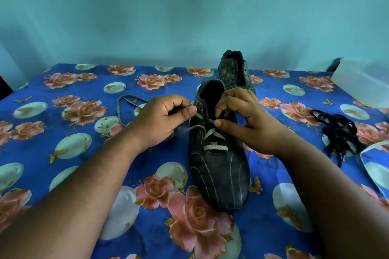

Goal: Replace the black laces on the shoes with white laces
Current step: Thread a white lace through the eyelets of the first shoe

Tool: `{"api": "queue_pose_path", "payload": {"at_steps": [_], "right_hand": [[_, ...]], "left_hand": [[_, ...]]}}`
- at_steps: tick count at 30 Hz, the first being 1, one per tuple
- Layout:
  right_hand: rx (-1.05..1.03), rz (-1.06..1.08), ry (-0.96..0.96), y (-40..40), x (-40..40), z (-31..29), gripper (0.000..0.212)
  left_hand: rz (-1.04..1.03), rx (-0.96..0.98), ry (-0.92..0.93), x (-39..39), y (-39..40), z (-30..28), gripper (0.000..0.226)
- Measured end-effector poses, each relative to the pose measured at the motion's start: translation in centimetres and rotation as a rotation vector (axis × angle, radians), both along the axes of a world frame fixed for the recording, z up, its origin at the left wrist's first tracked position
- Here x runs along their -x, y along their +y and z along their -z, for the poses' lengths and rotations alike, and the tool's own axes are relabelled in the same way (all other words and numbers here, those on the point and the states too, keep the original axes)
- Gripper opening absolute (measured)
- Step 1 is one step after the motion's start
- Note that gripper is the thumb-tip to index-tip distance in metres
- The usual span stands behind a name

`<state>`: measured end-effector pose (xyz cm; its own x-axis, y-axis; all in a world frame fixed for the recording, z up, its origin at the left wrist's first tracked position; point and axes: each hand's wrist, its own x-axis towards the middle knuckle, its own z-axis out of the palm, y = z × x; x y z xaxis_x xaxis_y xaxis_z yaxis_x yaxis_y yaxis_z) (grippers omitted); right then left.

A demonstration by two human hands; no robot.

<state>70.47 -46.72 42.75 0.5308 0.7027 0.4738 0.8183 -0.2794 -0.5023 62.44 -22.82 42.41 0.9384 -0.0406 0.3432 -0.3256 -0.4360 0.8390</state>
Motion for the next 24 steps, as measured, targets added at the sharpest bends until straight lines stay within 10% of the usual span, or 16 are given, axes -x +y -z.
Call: {"api": "queue_pose_path", "payload": {"at_steps": [8,24], "right_hand": [[-0.047,-0.028,0.078,-0.4,-0.5,0.1,0.029],[-0.193,-0.020,0.393,-0.6,0.5,-0.4,0.043]], "left_hand": [[-0.173,0.137,0.064,-0.3,0.4,0.3,0.035],[-0.370,-0.549,-0.160,-1.9,3.8,1.9,0.037]]}}
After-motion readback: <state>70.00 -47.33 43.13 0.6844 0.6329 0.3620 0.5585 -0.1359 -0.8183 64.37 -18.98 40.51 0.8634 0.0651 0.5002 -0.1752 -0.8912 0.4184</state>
